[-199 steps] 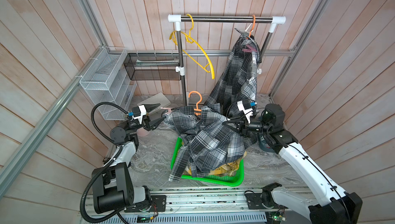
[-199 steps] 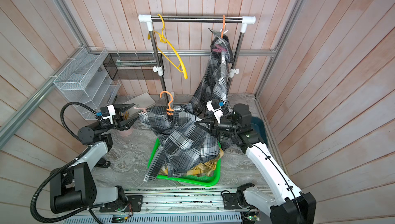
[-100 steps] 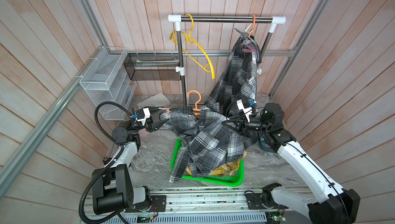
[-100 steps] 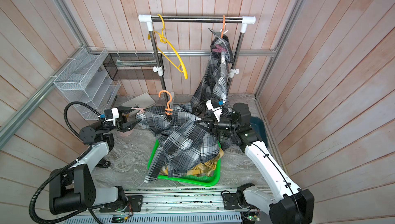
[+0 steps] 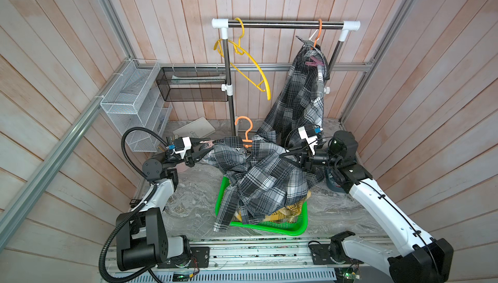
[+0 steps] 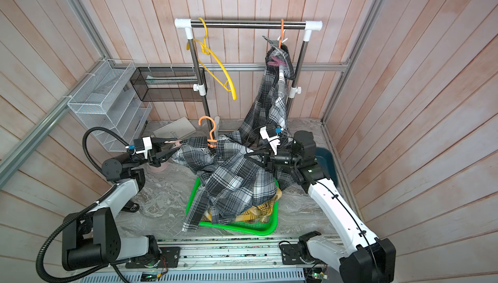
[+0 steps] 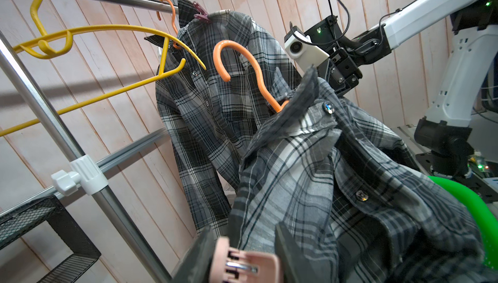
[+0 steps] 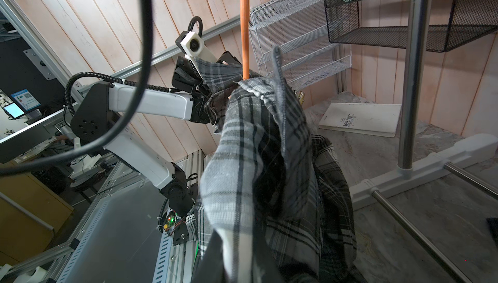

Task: Remove the clothespins securing long-sleeve shirts to the hanger
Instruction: Remove the clamp from the hanger.

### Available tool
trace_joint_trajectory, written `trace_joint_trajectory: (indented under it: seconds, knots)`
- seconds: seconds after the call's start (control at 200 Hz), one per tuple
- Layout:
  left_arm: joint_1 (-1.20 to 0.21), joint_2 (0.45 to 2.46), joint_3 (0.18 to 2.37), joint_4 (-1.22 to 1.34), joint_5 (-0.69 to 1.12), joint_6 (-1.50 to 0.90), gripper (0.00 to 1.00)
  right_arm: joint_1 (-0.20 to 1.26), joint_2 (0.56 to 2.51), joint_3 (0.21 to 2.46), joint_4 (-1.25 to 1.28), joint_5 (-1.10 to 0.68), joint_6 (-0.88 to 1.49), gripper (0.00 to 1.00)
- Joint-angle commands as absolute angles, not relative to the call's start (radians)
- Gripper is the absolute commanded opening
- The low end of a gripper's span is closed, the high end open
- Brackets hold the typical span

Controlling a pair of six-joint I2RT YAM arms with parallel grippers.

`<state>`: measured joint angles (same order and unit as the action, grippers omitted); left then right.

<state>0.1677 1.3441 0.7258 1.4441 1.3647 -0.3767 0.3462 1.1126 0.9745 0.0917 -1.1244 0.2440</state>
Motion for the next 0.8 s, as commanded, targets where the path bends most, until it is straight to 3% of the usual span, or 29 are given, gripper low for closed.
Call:
trace_joint_trajectory:
  seconds: [0.0,0.295,0.44,0.795]
  knots:
    - [0.158,1.325,0.751,1.439,1.397,-0.352,0.33,0.352,1.111,0.972,0.158,-1.135,0.253,0.00]
    - [0.155,1.324,0.758,1.421,1.397,-0.348,0.18,0.352,1.112,0.975,0.141,-1.125,0.249,0.00]
    - [0.153,1.315,0.773,1.414,1.390,-0.364,0.00,0.353,1.113,0.974,0.113,-1.102,0.237,0.00]
    - [0.154,1.277,0.800,1.496,1.228,-0.502,0.00,0.390,1.103,0.932,0.002,-0.986,0.199,0.00]
